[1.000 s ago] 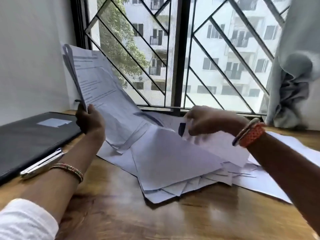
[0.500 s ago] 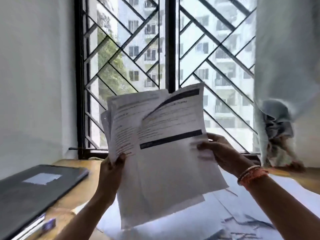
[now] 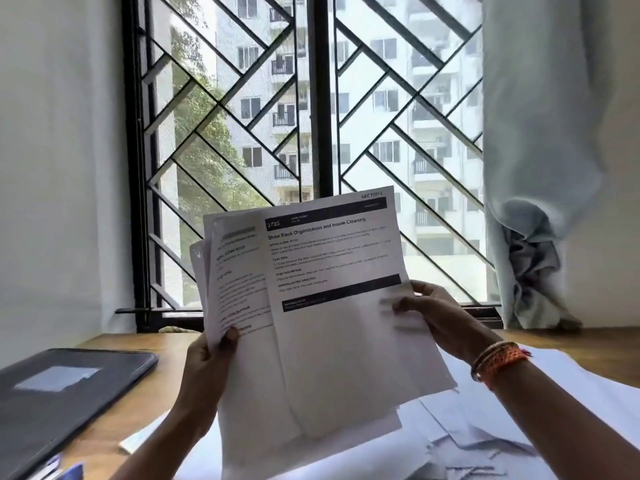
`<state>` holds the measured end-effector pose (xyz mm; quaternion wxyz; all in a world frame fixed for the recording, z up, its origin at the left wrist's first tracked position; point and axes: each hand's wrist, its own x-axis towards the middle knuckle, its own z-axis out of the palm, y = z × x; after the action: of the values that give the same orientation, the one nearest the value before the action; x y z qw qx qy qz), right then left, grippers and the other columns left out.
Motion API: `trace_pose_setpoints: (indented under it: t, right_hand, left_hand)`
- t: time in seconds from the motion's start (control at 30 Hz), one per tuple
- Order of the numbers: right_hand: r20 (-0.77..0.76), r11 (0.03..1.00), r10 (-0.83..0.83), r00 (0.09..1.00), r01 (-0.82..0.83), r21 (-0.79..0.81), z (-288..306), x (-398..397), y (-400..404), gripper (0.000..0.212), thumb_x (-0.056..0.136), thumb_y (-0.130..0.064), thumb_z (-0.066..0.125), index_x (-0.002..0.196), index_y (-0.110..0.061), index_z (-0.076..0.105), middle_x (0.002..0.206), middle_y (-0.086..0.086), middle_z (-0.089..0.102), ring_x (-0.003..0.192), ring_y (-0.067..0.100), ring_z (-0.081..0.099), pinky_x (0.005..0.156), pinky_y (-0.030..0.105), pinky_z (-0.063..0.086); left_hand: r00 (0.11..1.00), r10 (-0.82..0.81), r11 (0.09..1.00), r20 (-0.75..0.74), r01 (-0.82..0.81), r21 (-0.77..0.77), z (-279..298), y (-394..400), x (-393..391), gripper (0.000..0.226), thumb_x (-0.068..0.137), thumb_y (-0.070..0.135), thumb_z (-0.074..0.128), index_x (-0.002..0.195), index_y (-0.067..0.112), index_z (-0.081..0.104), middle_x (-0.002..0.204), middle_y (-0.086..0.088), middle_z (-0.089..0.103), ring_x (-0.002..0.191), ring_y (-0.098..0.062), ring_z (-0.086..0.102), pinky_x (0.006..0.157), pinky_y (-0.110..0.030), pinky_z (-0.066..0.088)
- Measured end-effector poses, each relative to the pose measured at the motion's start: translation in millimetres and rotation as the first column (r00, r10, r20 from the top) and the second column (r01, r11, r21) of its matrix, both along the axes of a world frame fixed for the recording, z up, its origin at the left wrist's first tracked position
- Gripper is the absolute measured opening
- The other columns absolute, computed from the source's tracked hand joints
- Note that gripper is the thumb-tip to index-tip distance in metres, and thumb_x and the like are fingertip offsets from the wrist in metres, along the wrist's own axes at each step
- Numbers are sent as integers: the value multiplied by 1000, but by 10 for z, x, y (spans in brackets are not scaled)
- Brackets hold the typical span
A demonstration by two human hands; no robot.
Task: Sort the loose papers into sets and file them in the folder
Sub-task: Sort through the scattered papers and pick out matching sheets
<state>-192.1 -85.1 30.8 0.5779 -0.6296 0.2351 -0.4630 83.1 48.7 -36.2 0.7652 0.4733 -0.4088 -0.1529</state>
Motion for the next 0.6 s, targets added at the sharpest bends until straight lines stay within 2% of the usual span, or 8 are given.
trace_pose_setpoints:
  t: [0.27,0.33,0.37,0.43,0.47,0.5,0.53,0.6]
  right_hand:
    - [-71,999,-41,997,41,6,-56,36,-1,30,78,15,55,100,0,68,89,18,71,67,24,67,60,33,56]
    - [-29,965,-248,968,244,-102,-54,42,-4,23,79,11,57,91,-5,69,86,17,71,69,26,65,62,33,52]
    - [35,855,-476,879,472,-215,-30,10,-26,18,79,7,58,87,-7,68,84,16,70,72,27,64,63,32,47]
    - [281,298,-855,435,857,-420,85,-161,-47,17,79,2,59,90,-6,68,83,20,69,77,35,62,64,32,39]
    - [403,5,-885,232,872,-490,135,-293,-29,22,79,3,57,96,-6,68,83,22,68,77,39,62,64,35,38]
    - [484,-179,-865,133,819,-546,158,-455,-2,27,79,5,56,99,-8,69,81,22,68,74,41,61,62,36,39]
    - [512,-270,-852,111,744,-611,155,-617,29,31,80,6,55,101,-12,69,79,20,69,70,41,62,59,36,41]
    - [474,-296,-861,185,575,-762,5,-920,24,36,79,7,55,100,-17,71,83,12,72,70,36,66,57,34,45]
  left_hand:
    - [999,-12,1000,-38,12,8,1,10,-7,15,96,15,51,96,12,65,95,-11,68,87,-29,61,87,-50,49]
    - [999,-8,1000,-33,9,17,-12,8,-3,15,97,15,50,95,13,65,94,-10,68,87,-28,61,88,-49,49]
    - [1000,-3,1000,-30,4,22,-20,3,-3,16,97,14,50,93,14,65,93,-9,68,87,-28,61,88,-49,49]
    - [1000,10,999,-23,-9,31,-23,-13,-3,17,98,13,49,91,14,64,92,-7,67,87,-28,60,87,-47,49]
    - [1000,16,999,-27,-15,31,-18,-26,4,18,98,13,48,91,15,64,92,-6,67,88,-28,60,87,-45,49]
    - [999,23,999,-38,-22,33,-24,-55,24,18,98,12,48,91,15,64,92,-5,67,89,-28,60,88,-43,49]
    - [998,27,999,-51,-26,32,-21,-67,25,17,99,13,48,92,15,64,93,-4,66,91,-27,59,89,-41,48]
    - [997,35,999,-70,-32,36,-31,-87,19,14,99,14,49,97,15,62,94,-4,65,93,-27,58,89,-40,46]
